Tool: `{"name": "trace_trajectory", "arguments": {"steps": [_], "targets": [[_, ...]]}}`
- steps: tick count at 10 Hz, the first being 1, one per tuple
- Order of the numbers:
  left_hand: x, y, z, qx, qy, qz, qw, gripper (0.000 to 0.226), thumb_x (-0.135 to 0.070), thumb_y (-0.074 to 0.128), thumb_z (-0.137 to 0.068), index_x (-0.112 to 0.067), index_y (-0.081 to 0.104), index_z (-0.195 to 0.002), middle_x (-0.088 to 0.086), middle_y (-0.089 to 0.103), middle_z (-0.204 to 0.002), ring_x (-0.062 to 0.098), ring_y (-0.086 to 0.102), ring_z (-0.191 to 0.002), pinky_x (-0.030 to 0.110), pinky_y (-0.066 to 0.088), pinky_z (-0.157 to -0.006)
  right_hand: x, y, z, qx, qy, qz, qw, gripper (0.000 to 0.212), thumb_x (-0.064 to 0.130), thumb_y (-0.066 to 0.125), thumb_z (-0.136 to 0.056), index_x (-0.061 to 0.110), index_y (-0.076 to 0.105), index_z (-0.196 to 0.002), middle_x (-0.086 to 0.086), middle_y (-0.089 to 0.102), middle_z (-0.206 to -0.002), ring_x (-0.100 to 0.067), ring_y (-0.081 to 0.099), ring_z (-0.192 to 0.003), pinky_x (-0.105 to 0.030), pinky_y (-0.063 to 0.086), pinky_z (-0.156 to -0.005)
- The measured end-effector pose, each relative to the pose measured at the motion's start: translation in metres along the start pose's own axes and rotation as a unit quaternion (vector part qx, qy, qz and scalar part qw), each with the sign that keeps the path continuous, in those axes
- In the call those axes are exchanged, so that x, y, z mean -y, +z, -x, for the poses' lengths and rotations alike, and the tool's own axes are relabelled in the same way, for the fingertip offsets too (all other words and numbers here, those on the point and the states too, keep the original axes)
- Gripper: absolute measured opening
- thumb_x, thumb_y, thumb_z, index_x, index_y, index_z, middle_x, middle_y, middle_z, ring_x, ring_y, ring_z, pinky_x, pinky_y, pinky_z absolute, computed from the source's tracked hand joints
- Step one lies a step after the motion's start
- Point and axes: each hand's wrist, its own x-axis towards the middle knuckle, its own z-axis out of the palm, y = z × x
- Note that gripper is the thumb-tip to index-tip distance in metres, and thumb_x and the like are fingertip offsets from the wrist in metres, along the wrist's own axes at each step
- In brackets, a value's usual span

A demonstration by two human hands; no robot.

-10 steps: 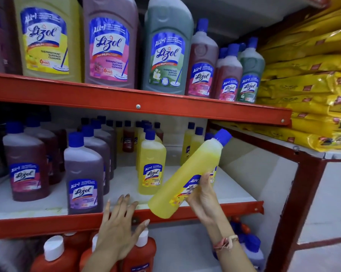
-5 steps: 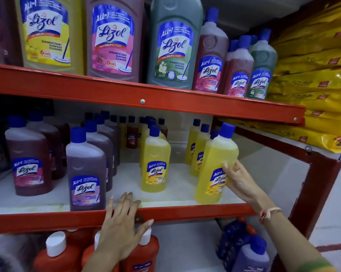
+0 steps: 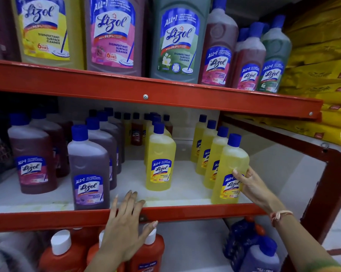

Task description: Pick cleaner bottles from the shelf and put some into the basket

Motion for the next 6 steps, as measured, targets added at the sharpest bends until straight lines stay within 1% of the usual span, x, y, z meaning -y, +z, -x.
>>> {"name": "trace_trajectory", "arguments": {"steps": [1,2,3,4,5,6], "targets": [[0.000,0.001,0.000,-0.001,-0.005,0.001,1.000,0.080,-0.075,0.014,-0.077,-0.024,0.046,-0.130,0.005,0.035,-0.151,0.019,0.016,-0.144,0.041,-0.007,-0.116,-0.002,0.000,0.001,-0.003,0.001,-0.002,1.000,0.043,0.017,0.065,-0.081,0.020,0.058,-0.124,-0.012,0.069,-0.123,-0.031,0.068,-0.108,-0.038,0.061,-0.080],[-0.001,0.002,0.001,0.010,-0.005,-0.005,1.000,0.080,-0.076,0.013,-0.077,-0.025,0.043,-0.132,0.004,0.033,-0.152,0.018,0.013,-0.145,0.041,-0.010,-0.116,0.001,0.000,0.004,0.001,0.008,0.005,1.000,0.042,0.018,0.067,-0.079,0.022,0.061,-0.120,-0.011,0.071,-0.120,-0.029,0.070,-0.105,-0.036,0.061,-0.077],[0.000,0.002,0.001,0.033,0.001,-0.016,0.999,0.078,-0.077,0.012,-0.080,-0.028,0.032,-0.138,-0.001,0.024,-0.156,0.013,0.004,-0.145,0.043,-0.013,-0.115,0.009,-0.001,0.007,0.001,0.022,0.047,0.999,0.040,0.019,0.072,-0.075,0.023,0.065,-0.114,-0.013,0.071,-0.119,-0.027,0.072,-0.100,-0.038,0.062,-0.075],[0.001,-0.005,0.002,0.048,0.008,0.010,0.999,0.073,-0.072,0.018,-0.084,-0.028,0.025,-0.142,-0.003,0.021,-0.157,0.009,0.003,-0.145,0.041,-0.013,-0.118,0.023,0.001,0.011,0.004,0.031,0.113,0.993,0.051,0.017,0.075,-0.068,0.017,0.062,-0.117,-0.013,0.072,-0.116,-0.023,0.073,-0.095,-0.042,0.056,-0.081],[-0.001,-0.020,0.003,0.001,0.034,0.060,0.998,0.065,-0.064,0.024,-0.089,-0.026,0.031,-0.141,-0.006,0.032,-0.153,0.007,0.019,-0.142,0.033,0.001,-0.120,0.049,0.013,0.018,-0.042,-0.015,0.163,0.986,0.053,0.022,0.075,-0.068,0.026,0.059,-0.118,-0.004,0.070,-0.117,-0.019,0.070,-0.099,-0.041,0.055,-0.084],[-0.007,-0.052,-0.010,-0.142,0.104,0.095,0.980,0.047,-0.044,0.040,-0.094,-0.018,0.047,-0.133,-0.003,0.049,-0.141,0.011,0.041,-0.133,0.037,0.024,-0.117,0.101,0.032,0.031,-0.111,-0.186,0.217,0.952,0.052,0.043,0.078,-0.070,0.029,0.062,-0.118,0.012,0.071,-0.109,0.001,0.067,-0.095,-0.022,0.056,-0.081]]}}
